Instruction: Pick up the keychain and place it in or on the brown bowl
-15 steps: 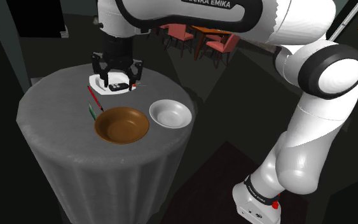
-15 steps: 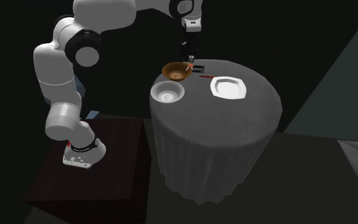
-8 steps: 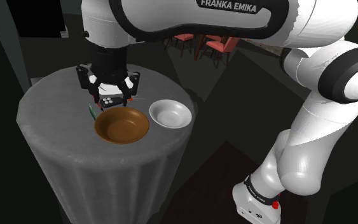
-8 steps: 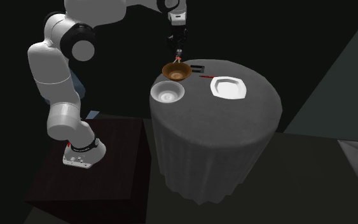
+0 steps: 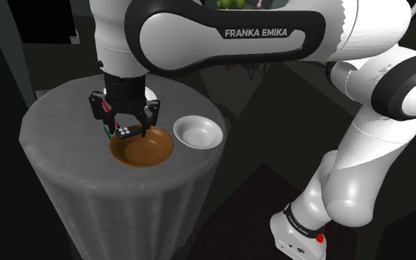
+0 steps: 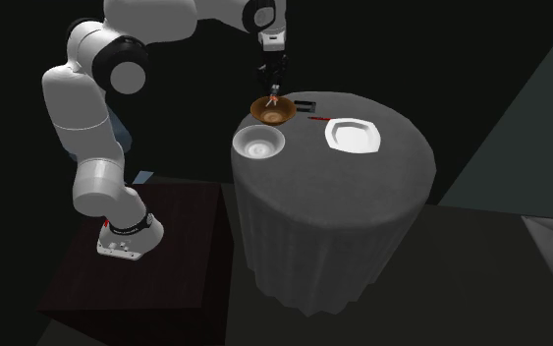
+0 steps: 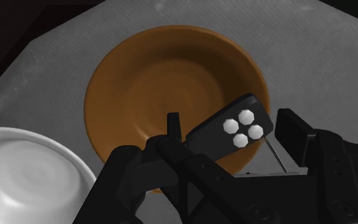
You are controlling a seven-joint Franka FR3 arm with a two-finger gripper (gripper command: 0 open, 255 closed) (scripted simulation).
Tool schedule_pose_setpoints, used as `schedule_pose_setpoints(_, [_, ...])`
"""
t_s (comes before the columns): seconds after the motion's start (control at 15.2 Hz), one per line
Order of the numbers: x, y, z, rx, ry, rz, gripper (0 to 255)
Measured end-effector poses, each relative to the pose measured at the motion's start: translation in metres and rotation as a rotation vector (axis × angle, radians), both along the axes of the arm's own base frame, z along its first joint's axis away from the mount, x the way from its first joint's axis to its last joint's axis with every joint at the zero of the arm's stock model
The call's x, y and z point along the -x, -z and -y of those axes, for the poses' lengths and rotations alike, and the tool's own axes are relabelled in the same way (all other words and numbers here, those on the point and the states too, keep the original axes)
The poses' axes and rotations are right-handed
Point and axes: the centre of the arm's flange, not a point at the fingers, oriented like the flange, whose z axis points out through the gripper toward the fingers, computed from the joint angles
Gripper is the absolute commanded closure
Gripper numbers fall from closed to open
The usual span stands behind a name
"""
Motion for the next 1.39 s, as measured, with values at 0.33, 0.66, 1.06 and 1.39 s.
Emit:
schedule_pose_setpoints(0.33, [0.001,0.026,0.001,0.000,0.000,0.000,255])
schedule_pose_setpoints(0.66, [0.000,0.042,0.000,0.000,0.000,0.000,255])
schedule_pose_setpoints(1.06, [0.000,0.042,0.000,0.000,0.000,0.000,0])
schedule_pose_setpoints(1.39, [0.000,0.042,0.000,0.000,0.000,0.000,0])
